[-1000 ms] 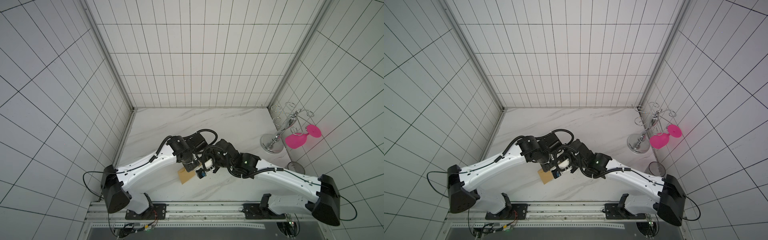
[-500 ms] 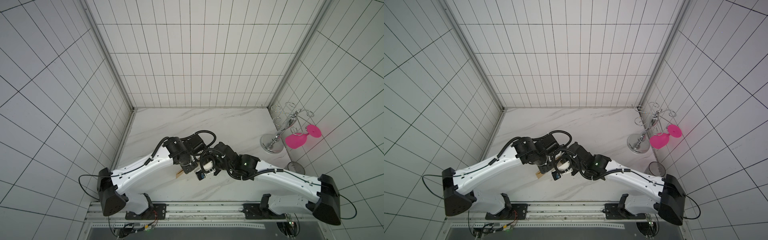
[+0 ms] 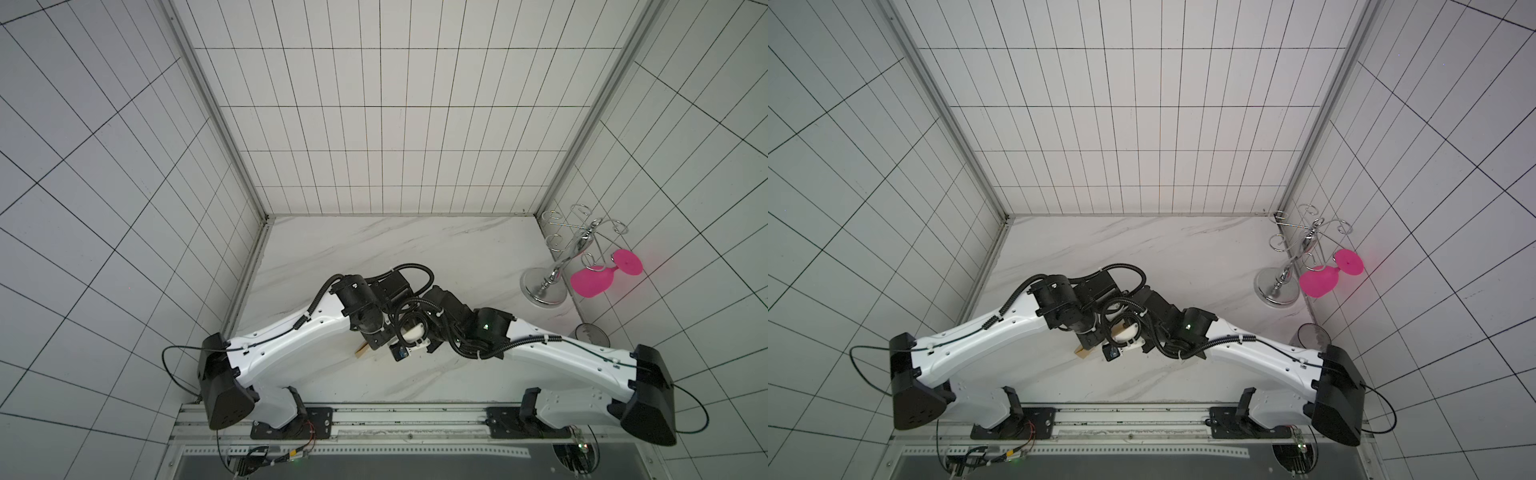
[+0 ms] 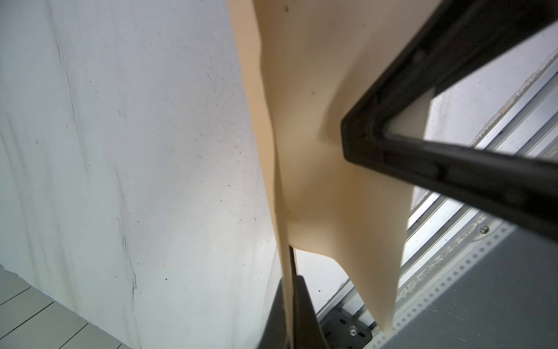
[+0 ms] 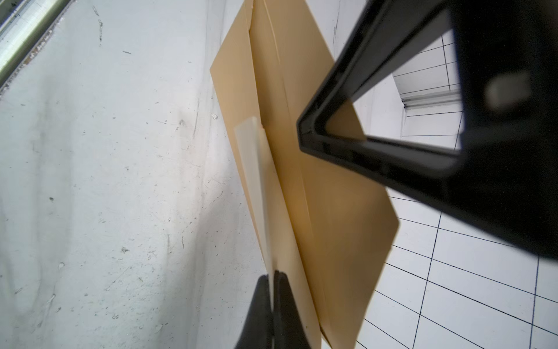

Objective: Fold the letter paper in half and place it into the envelope
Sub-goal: Place the letter paper in the envelope.

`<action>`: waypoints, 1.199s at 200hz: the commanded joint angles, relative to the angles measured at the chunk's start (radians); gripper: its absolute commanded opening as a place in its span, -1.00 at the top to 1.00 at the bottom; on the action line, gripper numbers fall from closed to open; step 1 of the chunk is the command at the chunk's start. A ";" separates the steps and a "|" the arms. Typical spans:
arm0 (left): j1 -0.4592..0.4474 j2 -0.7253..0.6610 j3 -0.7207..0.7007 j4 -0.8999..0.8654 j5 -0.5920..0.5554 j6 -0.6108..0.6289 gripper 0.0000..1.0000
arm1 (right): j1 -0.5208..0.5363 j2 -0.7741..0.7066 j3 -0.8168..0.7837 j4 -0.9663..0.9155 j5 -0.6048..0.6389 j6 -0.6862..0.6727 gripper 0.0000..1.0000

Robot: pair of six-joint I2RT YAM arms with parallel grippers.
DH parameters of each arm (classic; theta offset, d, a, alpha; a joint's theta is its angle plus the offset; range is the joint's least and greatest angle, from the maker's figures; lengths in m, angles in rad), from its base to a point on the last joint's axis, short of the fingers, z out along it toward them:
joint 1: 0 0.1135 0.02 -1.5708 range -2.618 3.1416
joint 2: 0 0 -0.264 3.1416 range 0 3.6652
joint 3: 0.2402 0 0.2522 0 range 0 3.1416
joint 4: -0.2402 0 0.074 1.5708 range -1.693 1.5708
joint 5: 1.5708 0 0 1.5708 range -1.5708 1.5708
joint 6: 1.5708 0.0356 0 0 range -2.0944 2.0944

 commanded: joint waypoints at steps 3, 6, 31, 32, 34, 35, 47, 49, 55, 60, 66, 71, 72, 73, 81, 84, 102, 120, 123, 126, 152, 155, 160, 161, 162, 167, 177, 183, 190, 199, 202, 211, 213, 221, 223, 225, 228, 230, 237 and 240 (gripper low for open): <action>-0.066 0.007 0.045 0.074 0.103 0.041 1.00 | 0.008 0.043 0.013 -0.001 0.038 0.041 1.00; -0.068 0.010 0.045 0.074 0.102 0.038 1.00 | 0.008 0.042 0.013 0.003 0.037 0.041 1.00; -0.078 0.025 0.039 0.079 0.105 0.030 1.00 | 0.020 0.033 0.001 0.034 0.042 0.044 1.00; -0.079 0.025 0.040 0.079 0.105 0.030 1.00 | 0.021 0.032 0.000 0.037 0.042 0.044 1.00; -0.080 0.025 0.039 0.080 0.105 0.030 1.00 | 0.022 0.030 -0.001 0.041 0.042 0.045 1.00; -0.080 0.025 0.039 0.080 0.105 0.030 1.00 | 0.021 0.030 -0.002 0.041 0.042 0.045 1.00; -0.080 0.024 0.039 0.081 0.105 0.030 1.00 | 0.026 0.021 -0.010 0.060 0.045 0.043 1.00; -0.080 0.024 0.039 0.081 0.105 0.031 1.00 | 0.026 0.019 -0.010 0.062 0.046 0.042 1.00; -0.080 0.021 0.039 0.083 0.106 0.031 1.00 | 0.029 0.017 -0.011 0.067 0.051 0.040 1.00; -0.081 0.020 0.040 0.085 0.107 0.032 1.00 | 0.030 0.017 -0.013 0.071 0.052 0.040 1.00; -0.080 0.020 0.041 0.085 0.111 0.033 1.00 | 0.031 0.017 -0.014 0.073 0.052 0.038 1.00; -0.081 0.021 0.044 0.087 0.117 0.033 1.00 | 0.033 0.019 -0.013 0.075 0.054 0.038 1.00; -0.081 0.021 0.045 0.087 0.118 0.033 1.00 | 0.033 0.018 -0.013 0.076 0.053 0.038 1.00; -0.081 0.021 0.046 0.087 0.119 0.033 1.00 | 0.033 0.018 -0.015 0.076 0.053 0.038 1.00; -0.081 0.026 0.052 0.088 0.134 0.031 1.00 | 0.036 0.020 -0.015 0.082 0.052 0.038 1.00; -0.080 0.029 0.056 0.087 0.139 0.030 1.00 | 0.038 0.020 -0.016 0.084 0.052 0.039 1.00; -0.091 0.049 0.076 0.084 0.158 0.021 1.00 | 0.047 0.025 -0.019 0.102 0.058 0.039 1.00; -0.114 0.068 0.096 0.080 0.157 0.013 1.00 | 0.053 0.034 -0.019 0.106 0.066 0.038 1.00; -0.117 0.069 0.098 0.080 0.156 0.012 1.00 | 0.054 0.034 -0.019 0.107 0.067 0.038 1.00; -0.119 0.071 0.099 0.080 0.155 0.011 1.00 | 0.053 0.035 -0.020 0.110 0.068 0.038 1.00; -0.135 0.069 0.103 0.086 0.152 -0.002 1.00 | 0.057 0.040 -0.024 0.129 0.082 0.027 1.00; -0.136 0.067 0.103 0.087 0.153 -0.004 1.00 | 0.058 0.042 -0.025 0.132 0.084 0.025 1.00; -0.138 0.064 0.103 0.089 0.153 -0.006 1.00 | 0.058 0.046 -0.027 0.137 0.088 0.021 1.00; -0.139 0.063 0.104 0.089 0.153 -0.006 1.00 | 0.058 0.046 -0.027 0.139 0.089 0.020 1.00; -0.139 0.063 0.104 0.088 0.153 -0.008 1.00 | 0.058 0.046 -0.028 0.139 0.089 0.020 1.00; -0.141 0.060 0.105 0.091 0.154 -0.009 1.00 | 0.059 0.048 -0.027 0.145 0.089 0.017 1.00; -0.143 0.054 0.108 0.094 0.155 -0.013 1.00 | 0.064 0.048 -0.027 0.156 0.089 0.013 1.00; -0.146 0.048 0.110 0.096 0.156 -0.014 1.00 | 0.068 0.049 -0.024 0.164 0.089 0.009 1.00; -0.145 0.043 0.111 0.101 0.159 -0.016 1.00 | 0.074 0.047 -0.021 0.172 0.089 0.009 1.00; -0.145 0.035 0.109 0.110 0.159 -0.018 1.00 | 0.083 0.045 -0.021 0.194 0.089 0.008 1.00; -0.145 0.032 0.108 0.112 0.158 -0.018 1.00 | 0.086 0.043 -0.022 0.200 0.089 0.007 1.00; -0.146 0.030 0.107 0.115 0.156 -0.017 1.00 | 0.095 0.040 -0.024 0.215 0.086 0.003 1.00; -0.146 0.030 0.109 0.115 0.154 -0.017 1.00 | 0.097 0.040 -0.024 0.217 0.087 0.003 1.00; -0.146 0.030 0.110 0.112 0.153 -0.017 1.00 | 0.103 0.040 -0.024 0.221 0.092 0.003 1.00; -0.146 0.030 0.110 0.111 0.153 -0.016 1.00 | 0.106 0.039 -0.025 0.221 0.093 0.004 1.00; -0.146 0.030 0.111 0.110 0.153 -0.016 1.00 | 0.108 0.037 -0.027 0.223 0.094 0.003 1.00; -0.146 0.030 0.111 0.109 0.152 -0.017 1.00 | 0.110 0.035 -0.028 0.225 0.095 0.001 1.00; -0.146 0.030 0.111 0.109 0.152 -0.017 1.00 | 0.111 0.034 -0.030 0.229 0.096 0.001 1.00; -0.146 0.029 0.110 0.108 0.152 -0.017 1.00 | 0.118 0.025 -0.044 0.247 0.095 -0.002 1.00; -0.146 0.029 0.109 0.107 0.153 -0.017 1.00 | 0.120 0.021 -0.050 0.258 0.097 -0.004 1.00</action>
